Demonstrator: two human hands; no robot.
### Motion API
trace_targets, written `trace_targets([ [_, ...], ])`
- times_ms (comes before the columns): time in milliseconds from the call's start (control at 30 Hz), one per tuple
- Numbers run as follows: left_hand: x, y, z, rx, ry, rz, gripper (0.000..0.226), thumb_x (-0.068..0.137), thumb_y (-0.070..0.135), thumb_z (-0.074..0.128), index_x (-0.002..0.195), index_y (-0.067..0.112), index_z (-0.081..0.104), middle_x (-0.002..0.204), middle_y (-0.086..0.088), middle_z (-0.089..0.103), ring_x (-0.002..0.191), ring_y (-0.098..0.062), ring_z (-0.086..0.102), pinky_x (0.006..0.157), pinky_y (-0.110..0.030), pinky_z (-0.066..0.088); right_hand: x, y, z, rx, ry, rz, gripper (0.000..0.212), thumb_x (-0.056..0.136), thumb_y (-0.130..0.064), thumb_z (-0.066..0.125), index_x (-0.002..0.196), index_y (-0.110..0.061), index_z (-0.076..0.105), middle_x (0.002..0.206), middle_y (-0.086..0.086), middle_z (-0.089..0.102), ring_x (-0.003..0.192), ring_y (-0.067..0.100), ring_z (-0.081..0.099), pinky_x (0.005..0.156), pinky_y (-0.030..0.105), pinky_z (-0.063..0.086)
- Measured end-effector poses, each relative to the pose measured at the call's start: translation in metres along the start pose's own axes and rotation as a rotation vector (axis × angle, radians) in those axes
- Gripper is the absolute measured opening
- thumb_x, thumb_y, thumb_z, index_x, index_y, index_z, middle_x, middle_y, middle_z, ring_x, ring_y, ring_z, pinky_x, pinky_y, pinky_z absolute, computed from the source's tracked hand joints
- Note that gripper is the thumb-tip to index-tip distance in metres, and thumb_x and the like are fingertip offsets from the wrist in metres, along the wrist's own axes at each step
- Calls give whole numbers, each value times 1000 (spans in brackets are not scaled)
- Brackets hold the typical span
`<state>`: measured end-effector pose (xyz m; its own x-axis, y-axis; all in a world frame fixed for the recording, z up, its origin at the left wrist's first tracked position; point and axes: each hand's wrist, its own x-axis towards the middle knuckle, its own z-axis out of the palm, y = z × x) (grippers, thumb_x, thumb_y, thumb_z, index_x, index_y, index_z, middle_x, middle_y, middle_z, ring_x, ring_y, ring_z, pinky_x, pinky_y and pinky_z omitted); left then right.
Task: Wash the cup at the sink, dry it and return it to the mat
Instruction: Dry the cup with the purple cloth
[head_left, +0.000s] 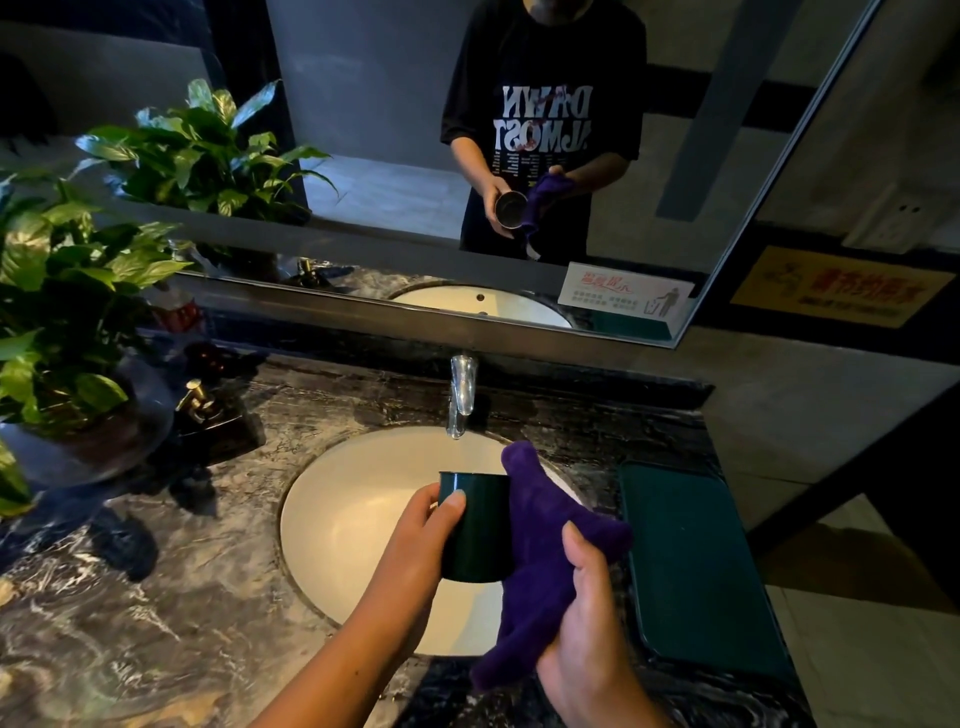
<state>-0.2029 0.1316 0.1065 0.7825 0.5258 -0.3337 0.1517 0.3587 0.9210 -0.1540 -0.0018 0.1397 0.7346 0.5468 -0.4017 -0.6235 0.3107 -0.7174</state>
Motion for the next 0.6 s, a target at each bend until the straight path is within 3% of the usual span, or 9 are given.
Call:
trace_targets([
  [67,-1,-1,2,10,6,-2,56,88,58,65,130,22,55,124,-4,67,113,-20,66,98,-44,57,-2,3,2,-50,-16,21,53,75,-48,58,121,-24,67,119,2,78,110,17,73,99,41,47],
  [167,-4,-4,1,117,51,52,79,63,73,71,125,27,55,122,0,65,112,-17,66,96,-44,58,-4,7,3,-82,-26,41,59,74,-50,58,127,-24,64,124,3,76,120,21,68,105,42,45],
  [300,-3,-5,-4,185,103,128,68,56,68,76,107,25,66,102,-3,72,94,-19,72,80,-38,64,-6,13,3,-38,-17,83,72,71,-50,63,135,-17,60,129,8,73,126,26,64,114,47,40],
  [400,-5,-5,-3,166,81,125,58,56,67,77,98,28,70,90,6,76,86,-13,74,68,-28,63,-6,15,1,-37,5,91,71,71,-50,62,135,-18,60,127,8,74,125,28,64,114,49,40],
  [500,-7,-10,-1,163,112,118,62,57,69,77,104,30,67,91,9,75,85,-6,72,64,-20,59,-6,14,2,-61,0,74,73,69,-49,64,134,-16,61,125,7,75,120,23,69,105,43,46],
  [600,-6,-15,0,142,188,76,66,63,66,81,115,35,54,109,5,66,99,-11,68,71,-24,61,-6,13,1,-60,-18,60,69,72,-49,63,133,-16,64,128,7,74,121,21,68,110,45,43],
])
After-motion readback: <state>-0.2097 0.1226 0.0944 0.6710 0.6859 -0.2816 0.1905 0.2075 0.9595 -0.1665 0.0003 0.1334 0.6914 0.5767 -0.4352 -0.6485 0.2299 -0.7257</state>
